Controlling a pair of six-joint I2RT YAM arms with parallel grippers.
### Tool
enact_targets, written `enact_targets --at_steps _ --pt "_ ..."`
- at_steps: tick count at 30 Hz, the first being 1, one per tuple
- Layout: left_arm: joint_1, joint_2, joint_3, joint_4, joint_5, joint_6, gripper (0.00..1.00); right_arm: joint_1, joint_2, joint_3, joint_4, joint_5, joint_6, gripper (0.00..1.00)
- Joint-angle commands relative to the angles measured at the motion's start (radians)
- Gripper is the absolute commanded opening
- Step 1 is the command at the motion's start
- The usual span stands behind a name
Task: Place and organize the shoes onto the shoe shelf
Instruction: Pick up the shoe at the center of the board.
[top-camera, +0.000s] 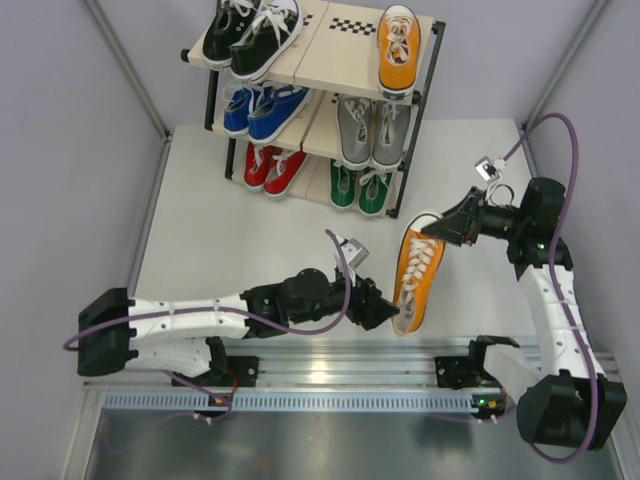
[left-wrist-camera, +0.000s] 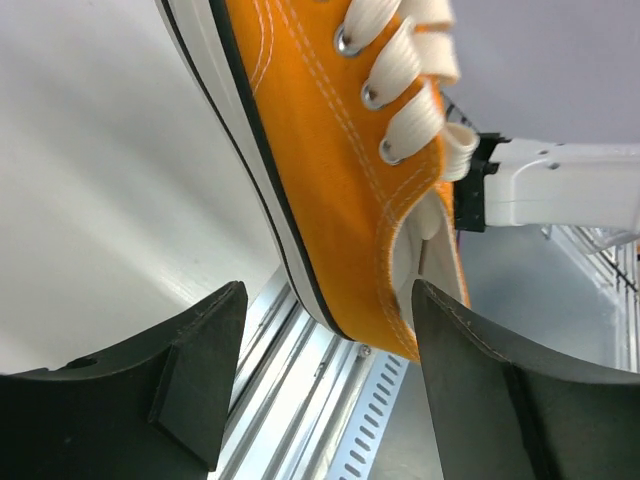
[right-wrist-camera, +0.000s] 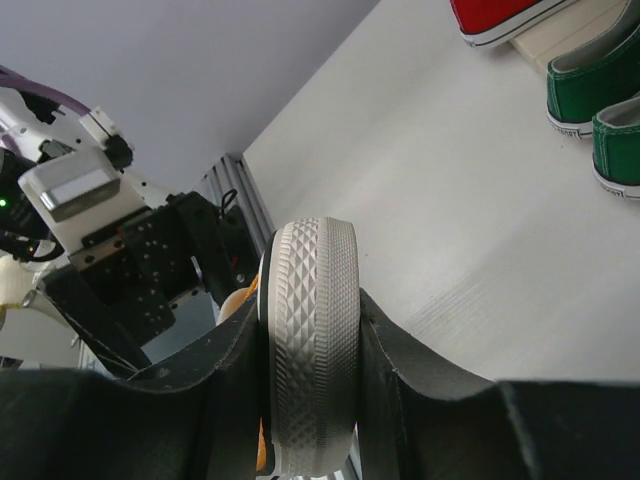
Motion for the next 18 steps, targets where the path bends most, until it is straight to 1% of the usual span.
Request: enact_targets --at_steps 1,6,7,10,12,15,18 --pt "-0.017 0.050 0.083 0.023 -0.030 0.026 0.72 -0.015 -0.007 0.003 0.129 -0.050 0.096 0.00" --pt "-0.036 0.109 0.110 0.023 -0.097 0.051 0.70 -0.023 -0.007 -0.017 0.202 -0.047 0.164 0.00" --pt "-0.046 0.119 0.114 0.022 -0.132 0.065 0.67 -0.026 -0.007 -0.024 0.217 -0.048 0.188 0.00" --pt "-0.060 0.126 0.122 0.023 -0.166 0.074 0.58 -0.029 -0.007 -0.033 0.218 -0.047 0.193 0.00" --pt "-0.063 0.136 0.131 0.022 -0.195 0.089 0.49 -0.035 -0.012 -0.037 0.251 -0.041 0.204 0.00" --pt "-0.070 0.155 0.137 0.020 -0.218 0.105 0.45 -0.041 -0.015 -0.044 0.285 -0.039 0.238 0.00" --pt "-0.072 0.178 0.139 0.020 -0.228 0.117 0.37 -0.046 -0.024 -0.053 0.314 -0.036 0.268 0.00"
